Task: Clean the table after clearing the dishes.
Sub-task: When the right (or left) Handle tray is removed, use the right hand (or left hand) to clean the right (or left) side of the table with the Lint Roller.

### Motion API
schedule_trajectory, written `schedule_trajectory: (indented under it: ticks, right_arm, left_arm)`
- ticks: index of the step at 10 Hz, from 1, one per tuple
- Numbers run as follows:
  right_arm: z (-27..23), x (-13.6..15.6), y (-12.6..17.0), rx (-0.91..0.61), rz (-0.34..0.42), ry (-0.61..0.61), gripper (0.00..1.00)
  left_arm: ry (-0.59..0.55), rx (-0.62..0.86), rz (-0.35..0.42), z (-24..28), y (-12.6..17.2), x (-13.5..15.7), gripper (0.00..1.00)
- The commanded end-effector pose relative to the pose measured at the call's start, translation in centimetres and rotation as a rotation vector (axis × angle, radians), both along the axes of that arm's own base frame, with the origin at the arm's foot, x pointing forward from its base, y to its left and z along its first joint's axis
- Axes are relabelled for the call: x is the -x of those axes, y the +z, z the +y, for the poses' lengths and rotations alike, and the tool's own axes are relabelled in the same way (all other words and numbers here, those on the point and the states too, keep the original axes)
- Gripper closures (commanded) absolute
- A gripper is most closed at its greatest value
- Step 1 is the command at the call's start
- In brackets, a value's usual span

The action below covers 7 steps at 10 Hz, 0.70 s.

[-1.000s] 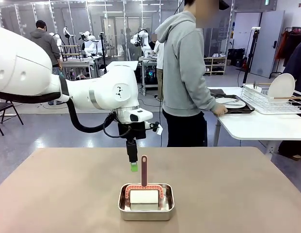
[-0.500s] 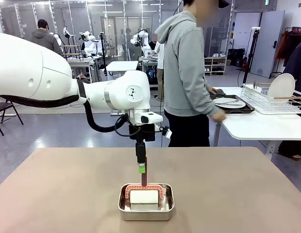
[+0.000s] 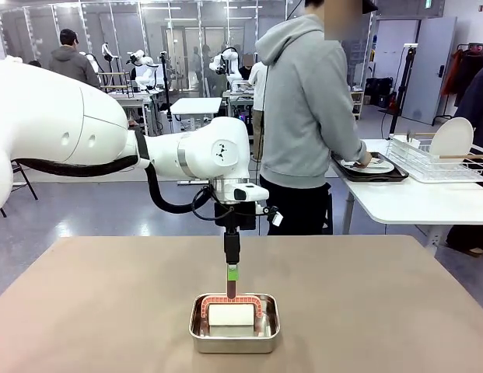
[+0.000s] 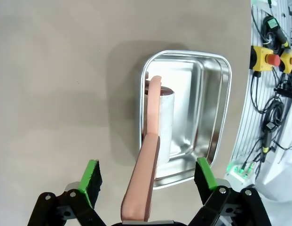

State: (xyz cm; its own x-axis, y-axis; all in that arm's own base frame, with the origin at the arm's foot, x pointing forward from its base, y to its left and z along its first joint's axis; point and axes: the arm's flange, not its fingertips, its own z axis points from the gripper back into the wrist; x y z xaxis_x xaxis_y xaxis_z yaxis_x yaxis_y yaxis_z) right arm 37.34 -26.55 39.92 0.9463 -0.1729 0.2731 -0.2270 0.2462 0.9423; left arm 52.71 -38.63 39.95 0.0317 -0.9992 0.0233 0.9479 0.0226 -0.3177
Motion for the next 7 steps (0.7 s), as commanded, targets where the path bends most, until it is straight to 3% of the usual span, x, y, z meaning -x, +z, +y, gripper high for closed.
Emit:
schedule_trajectory:
  ticks: [1,7]
  right_arm:
    - [0.10,0.17,0.22,-0.002,-0.017,0.007,0.00]
    - [0.10,0.17,0.22,-0.002,-0.017,0.007,0.00]
  left_arm:
    - [-0.003,-0.064,0.012,-0.49,0.57,-0.23,0.07]
    - [0.006,-0.036,0.023,-0.36,0.65,-0.46,0.63]
